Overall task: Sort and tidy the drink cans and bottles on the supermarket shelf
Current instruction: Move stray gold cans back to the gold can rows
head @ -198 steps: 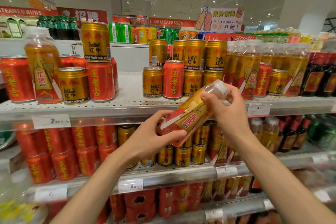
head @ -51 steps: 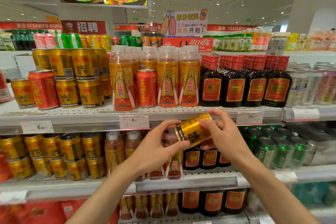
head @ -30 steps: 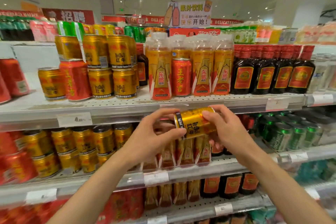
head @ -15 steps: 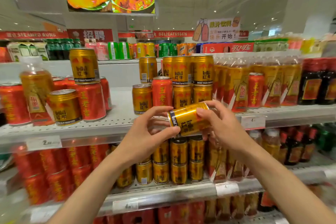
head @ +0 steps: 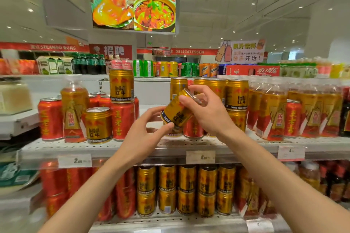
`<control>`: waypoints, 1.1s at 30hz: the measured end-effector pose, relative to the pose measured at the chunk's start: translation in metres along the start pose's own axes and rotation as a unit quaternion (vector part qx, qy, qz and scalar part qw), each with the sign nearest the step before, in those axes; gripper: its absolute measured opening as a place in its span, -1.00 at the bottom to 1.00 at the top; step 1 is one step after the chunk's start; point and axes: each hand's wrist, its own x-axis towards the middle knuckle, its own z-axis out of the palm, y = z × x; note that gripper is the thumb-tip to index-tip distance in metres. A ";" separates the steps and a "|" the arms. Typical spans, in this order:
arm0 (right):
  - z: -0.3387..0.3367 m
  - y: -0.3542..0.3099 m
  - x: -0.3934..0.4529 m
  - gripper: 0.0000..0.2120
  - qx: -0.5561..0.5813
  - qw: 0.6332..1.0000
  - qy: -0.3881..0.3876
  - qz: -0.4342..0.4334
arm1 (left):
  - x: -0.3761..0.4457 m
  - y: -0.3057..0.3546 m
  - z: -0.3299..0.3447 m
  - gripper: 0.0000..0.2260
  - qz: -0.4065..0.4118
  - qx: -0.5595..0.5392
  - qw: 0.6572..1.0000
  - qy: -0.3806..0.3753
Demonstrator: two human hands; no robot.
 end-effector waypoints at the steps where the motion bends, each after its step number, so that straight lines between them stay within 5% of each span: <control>1: 0.002 -0.003 0.008 -0.55 -0.012 1.000 0.002 -0.010 | 0.004 -0.002 -0.001 -0.56 -0.008 0.006 1.000 0.002; 9: 0.015 -0.008 0.057 -0.57 -0.189 0.978 0.041 -0.077 | 0.037 -0.016 0.020 -0.25 -0.109 0.033 0.993 -0.019; 20: 0.029 -0.002 0.085 -0.50 -0.337 0.935 0.010 -0.110 | 0.045 -0.026 0.027 -0.34 -0.098 0.007 0.995 -0.033; 33: 0.028 0.004 0.090 -0.47 -0.348 0.932 -0.012 -0.096 | 0.043 -0.032 0.023 -0.34 -0.078 0.002 0.996 -0.039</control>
